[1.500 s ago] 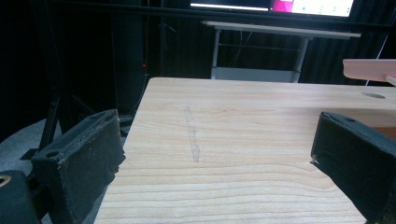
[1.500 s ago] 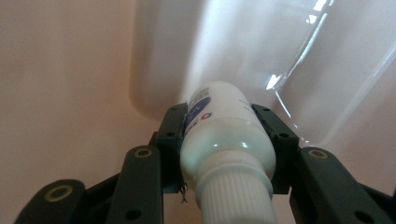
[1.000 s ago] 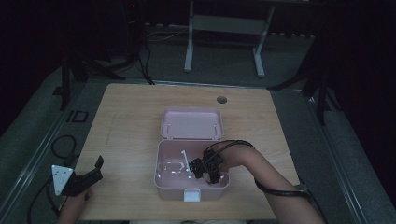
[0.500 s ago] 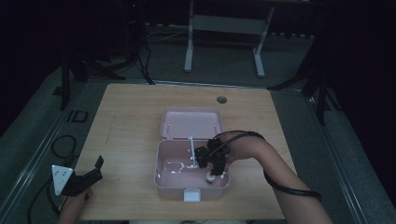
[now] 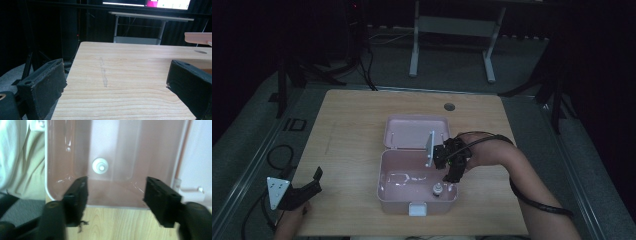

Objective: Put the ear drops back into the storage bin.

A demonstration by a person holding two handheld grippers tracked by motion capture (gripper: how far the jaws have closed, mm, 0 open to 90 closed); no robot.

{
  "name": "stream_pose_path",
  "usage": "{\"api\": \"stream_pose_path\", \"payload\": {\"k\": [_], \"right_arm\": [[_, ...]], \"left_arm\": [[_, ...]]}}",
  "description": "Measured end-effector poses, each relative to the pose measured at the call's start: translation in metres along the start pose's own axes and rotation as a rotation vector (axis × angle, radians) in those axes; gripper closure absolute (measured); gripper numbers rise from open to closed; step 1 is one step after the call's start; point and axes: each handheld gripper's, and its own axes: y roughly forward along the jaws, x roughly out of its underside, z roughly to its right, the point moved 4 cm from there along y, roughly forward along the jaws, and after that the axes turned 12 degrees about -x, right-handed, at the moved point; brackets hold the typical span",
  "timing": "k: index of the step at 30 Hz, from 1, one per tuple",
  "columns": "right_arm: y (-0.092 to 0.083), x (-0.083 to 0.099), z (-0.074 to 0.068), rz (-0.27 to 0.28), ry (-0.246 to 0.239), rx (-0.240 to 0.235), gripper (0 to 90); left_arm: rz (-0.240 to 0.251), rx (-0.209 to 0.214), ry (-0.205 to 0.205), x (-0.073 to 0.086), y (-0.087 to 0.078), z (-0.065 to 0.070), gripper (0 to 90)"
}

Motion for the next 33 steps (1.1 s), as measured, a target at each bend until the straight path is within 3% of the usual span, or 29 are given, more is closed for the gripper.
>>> {"api": "stream_pose_path", "payload": {"k": [4,13,15,22,29,33], "right_arm": [[-0.006,0.01,0.003,0.029,0.041,0.031,18.6],[-0.008,0.039,0.006,0.084,0.108,0.041,14.0],[-0.004,0.052,0.008,0.113,0.14,0.044,13.6],[0.014,0.079,0.015,0.129,0.212,0.059,14.0],[0.037,0.094,0.025,0.216,0.299,0.118,14.3],[0.052,0.102,0.029,0.231,0.31,0.132,14.2]], "left_arm": [[0.0,0.001,0.003,0.0,0.0,0.0,2.4],[0.0,0.001,0.006,0.0,0.0,0.0,2.4],[-0.001,0.001,0.006,0.0,0.0,0.0,2.4],[-0.001,0.001,0.007,0.0,0.0,0.0,2.4],[-0.001,0.003,0.008,0.0,0.0,0.0,2.4],[-0.001,0.004,0.009,0.0,0.0,0.0,2.4]]}}
